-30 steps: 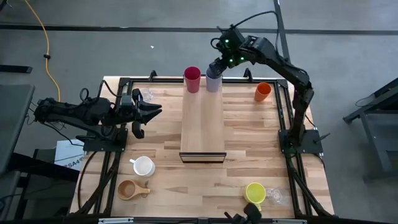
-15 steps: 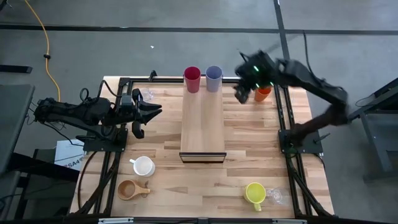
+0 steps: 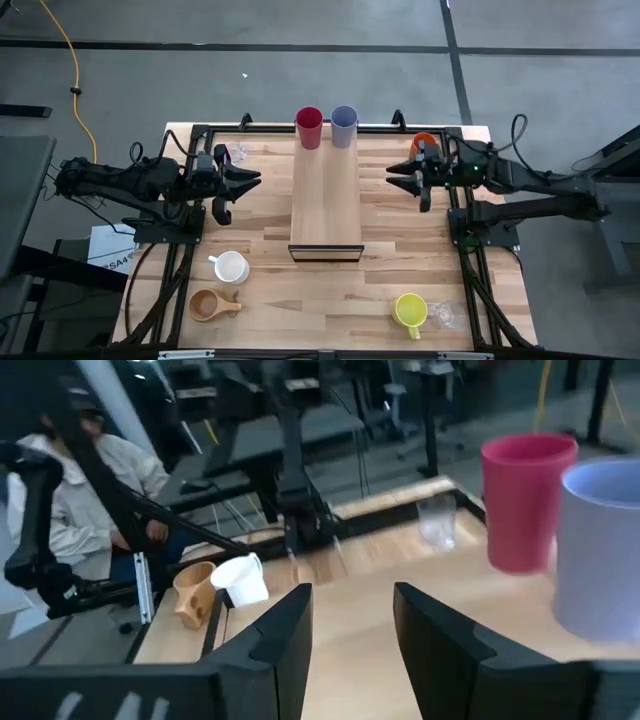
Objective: Stack small to large cups/mugs on shelf
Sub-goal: Put the orange cup on the shelf
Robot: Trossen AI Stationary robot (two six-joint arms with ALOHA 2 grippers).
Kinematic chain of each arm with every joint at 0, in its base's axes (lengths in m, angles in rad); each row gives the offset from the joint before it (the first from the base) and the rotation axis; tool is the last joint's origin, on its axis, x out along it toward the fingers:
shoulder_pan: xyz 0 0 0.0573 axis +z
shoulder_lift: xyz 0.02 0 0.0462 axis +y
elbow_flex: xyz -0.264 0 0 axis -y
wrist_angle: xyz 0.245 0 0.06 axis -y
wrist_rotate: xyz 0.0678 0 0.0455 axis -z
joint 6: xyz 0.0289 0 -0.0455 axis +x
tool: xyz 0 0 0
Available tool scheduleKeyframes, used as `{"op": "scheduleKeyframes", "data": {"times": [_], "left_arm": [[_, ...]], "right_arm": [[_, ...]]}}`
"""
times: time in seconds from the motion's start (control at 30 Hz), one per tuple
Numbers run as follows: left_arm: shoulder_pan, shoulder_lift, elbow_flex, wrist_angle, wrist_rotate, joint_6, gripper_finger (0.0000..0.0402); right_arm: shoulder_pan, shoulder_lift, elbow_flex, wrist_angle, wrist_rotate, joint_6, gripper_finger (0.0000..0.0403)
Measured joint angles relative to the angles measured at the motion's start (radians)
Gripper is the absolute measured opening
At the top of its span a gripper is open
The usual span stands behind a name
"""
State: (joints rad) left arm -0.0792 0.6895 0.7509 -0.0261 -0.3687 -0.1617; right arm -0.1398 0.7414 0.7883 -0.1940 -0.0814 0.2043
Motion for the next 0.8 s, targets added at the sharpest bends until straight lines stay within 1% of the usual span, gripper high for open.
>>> {"op": "scheduleKeyframes", "data": {"times": [0.1,0.17,0.5,0.8], "left_arm": [[0.000,0.000,0.000,0.000,0.000,0.000,0.0069],[0.000,0.000,0.000,-0.001,0.002,0.000,0.0069],[0.000,0.000,0.000,-0.010,0.002,0.000,0.0069],[0.000,0.000,0.000,-0.033,0.002,0.000,0.0069]], "right_arm": [[0.017,-0.030,-0.053,0.074,0.000,-0.022,0.0134],[0.026,-0.039,-0.065,0.088,0.000,-0.027,0.0134],[0.032,-0.039,-0.066,0.124,0.002,-0.098,0.0133],[0.032,-0.038,-0.066,0.145,0.002,-0.100,0.0133]]}}
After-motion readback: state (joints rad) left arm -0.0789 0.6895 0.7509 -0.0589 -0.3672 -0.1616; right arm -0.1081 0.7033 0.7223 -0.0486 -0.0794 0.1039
